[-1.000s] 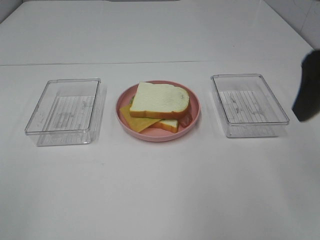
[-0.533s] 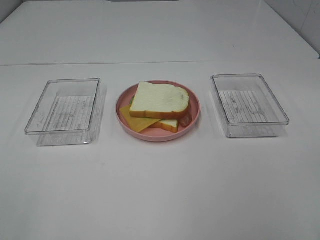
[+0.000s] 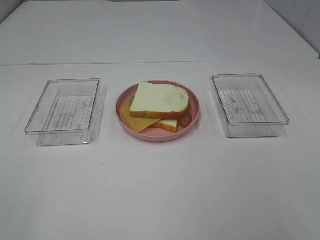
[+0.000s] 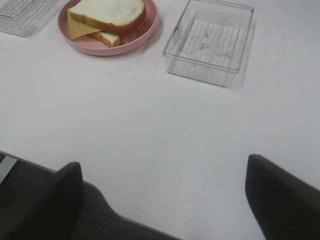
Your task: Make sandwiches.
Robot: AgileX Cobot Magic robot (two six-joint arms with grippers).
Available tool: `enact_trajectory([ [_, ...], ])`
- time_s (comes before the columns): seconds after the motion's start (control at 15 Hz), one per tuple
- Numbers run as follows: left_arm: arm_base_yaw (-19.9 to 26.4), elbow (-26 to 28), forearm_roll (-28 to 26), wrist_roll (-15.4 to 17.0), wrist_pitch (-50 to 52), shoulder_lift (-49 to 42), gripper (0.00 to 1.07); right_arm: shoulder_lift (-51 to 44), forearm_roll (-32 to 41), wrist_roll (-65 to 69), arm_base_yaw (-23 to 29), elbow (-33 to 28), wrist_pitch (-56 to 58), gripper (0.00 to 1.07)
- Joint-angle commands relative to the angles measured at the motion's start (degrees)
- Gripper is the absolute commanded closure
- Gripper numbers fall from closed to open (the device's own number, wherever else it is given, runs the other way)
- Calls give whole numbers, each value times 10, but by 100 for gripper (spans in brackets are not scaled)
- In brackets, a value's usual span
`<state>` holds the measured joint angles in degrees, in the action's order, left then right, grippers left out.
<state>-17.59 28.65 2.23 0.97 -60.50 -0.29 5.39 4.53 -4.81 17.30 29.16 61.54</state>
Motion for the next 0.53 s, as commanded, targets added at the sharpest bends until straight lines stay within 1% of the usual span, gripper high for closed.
enact_trajectory([
  [0.07,-2,-1,-5,-2,6,-6,23,-6,0,-6,1,-2,-7,25],
  [0.53,-2,-1,-5,-2,6,-6,23,-6,0,-6,1,-2,-7,25],
])
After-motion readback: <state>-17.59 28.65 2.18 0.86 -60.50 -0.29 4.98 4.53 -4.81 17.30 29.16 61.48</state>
